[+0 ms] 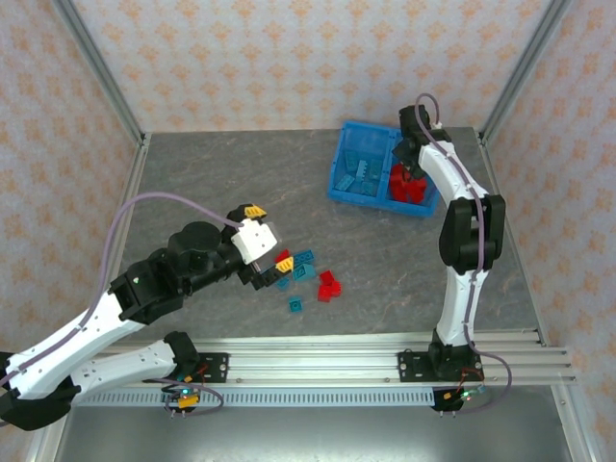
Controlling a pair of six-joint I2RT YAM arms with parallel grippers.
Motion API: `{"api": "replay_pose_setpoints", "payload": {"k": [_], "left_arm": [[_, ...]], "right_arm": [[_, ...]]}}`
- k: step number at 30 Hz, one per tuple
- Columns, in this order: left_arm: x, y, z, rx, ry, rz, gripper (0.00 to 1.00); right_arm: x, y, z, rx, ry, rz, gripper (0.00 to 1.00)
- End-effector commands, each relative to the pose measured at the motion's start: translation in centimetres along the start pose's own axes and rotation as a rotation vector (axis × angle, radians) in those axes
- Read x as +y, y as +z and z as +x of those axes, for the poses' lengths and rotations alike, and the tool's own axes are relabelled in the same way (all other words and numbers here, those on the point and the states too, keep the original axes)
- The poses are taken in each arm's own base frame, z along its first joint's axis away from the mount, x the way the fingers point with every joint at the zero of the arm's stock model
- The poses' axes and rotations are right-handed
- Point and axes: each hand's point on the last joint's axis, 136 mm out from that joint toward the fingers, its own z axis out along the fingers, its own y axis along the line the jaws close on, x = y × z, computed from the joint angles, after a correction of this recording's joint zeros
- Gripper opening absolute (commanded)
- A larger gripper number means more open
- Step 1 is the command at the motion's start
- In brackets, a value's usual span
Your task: Sort the legos into containers by color
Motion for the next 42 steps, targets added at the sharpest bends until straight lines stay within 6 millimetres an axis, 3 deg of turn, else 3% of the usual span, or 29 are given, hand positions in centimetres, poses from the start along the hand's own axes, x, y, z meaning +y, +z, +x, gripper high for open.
{"api": "replay_pose_setpoints", "payload": {"k": [1,6,16,21,24,27,32,38,42], "left_arm": [[0.5,0.1,-0.2,-0.007,-0.025,-0.017,1.0],[0.3,0.6,-0.3,-0.006,-0.029,-0.005,1.0],[0.1,0.9,0.4,0.008,-0.031,-0.01,1.0],[-0.2,1.2,0.7,0.009,-0.037,0.004,1.0],[0.0,0.9,1.4,0.03,-0.042,-0.009,1.0],[0.1,0.2,2.3,0.051,-0.022,-0.024,1.0],[-1.0,-0.7,5.0,0.153,0.092,0.031,1.0],[-1.5,-0.9,6.0,0.176,0.106,0.053,1.0],[-2.0,-0.7,6.0,0.167,0.064,0.073,1.0]], "right_arm": [[1.7,-0.4,-1.5,-0.014,0.043,-0.062,0.49],[0.9,0.2,-1.6,-0.007,0.053,0.007,0.77],[0.1,-2.9,-1.1,0.02,-0.001,-0.031,0.87],[-1.1,-7.2,-0.1,0.034,-0.015,-0.102,0.87],[-1.9,-11.3,1.5,0.039,-0.048,-0.168,0.87],[-2.4,-15.7,4.7,0.08,-0.132,-0.25,0.87],[-4.9,-19.4,14.0,0.264,-0.263,-0.331,0.84],[-8.5,-20.2,25.3,0.502,-0.475,-0.255,0.84],[-8.5,-20.7,30.9,0.569,-0.578,-0.242,0.84]]}}
